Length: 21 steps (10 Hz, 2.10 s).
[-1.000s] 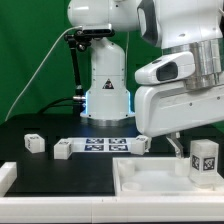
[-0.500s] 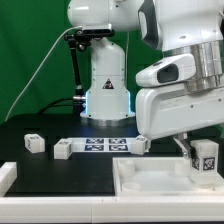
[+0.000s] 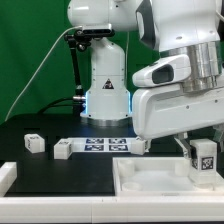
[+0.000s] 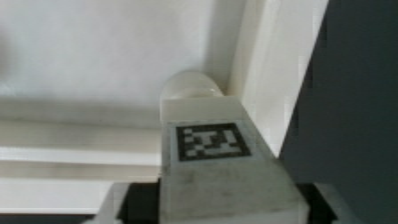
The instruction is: Assemble one leg
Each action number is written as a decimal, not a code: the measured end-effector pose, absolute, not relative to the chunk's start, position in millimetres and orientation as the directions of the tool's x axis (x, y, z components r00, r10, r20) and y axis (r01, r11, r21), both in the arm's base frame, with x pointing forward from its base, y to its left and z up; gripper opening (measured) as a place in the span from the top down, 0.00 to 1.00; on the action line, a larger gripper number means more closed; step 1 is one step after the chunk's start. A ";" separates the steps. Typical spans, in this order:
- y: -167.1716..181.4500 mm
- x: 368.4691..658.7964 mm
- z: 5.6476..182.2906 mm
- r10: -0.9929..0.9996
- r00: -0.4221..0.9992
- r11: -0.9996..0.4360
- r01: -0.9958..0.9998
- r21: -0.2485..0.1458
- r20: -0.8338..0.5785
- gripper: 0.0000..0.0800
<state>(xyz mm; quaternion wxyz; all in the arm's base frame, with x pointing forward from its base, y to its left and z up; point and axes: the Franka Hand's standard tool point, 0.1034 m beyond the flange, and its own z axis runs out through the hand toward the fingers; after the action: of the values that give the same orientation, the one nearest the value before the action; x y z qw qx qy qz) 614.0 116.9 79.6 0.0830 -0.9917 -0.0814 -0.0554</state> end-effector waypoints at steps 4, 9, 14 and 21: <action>113.2 614.6 77.7 -0.360 0.930 -0.914 -0.337 -0.227 0.068 0.62; 124.5 615.2 73.0 -0.821 0.569 -0.546 -0.803 -0.240 -0.034 0.62; 116.9 618.3 74.7 -0.789 0.613 -0.587 -0.772 -0.243 -0.044 0.40; 128.9 621.3 75.0 -0.031 0.988 -0.994 -0.014 -0.111 0.152 0.19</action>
Offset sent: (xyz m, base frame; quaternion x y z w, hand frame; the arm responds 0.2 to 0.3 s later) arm -0.0067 0.0034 -0.0063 -0.0096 0.0130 0.3316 0.9433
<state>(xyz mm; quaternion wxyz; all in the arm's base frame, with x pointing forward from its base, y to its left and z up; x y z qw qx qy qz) 621.3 128.9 75.0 0.0547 -0.9954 0.0115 -0.0772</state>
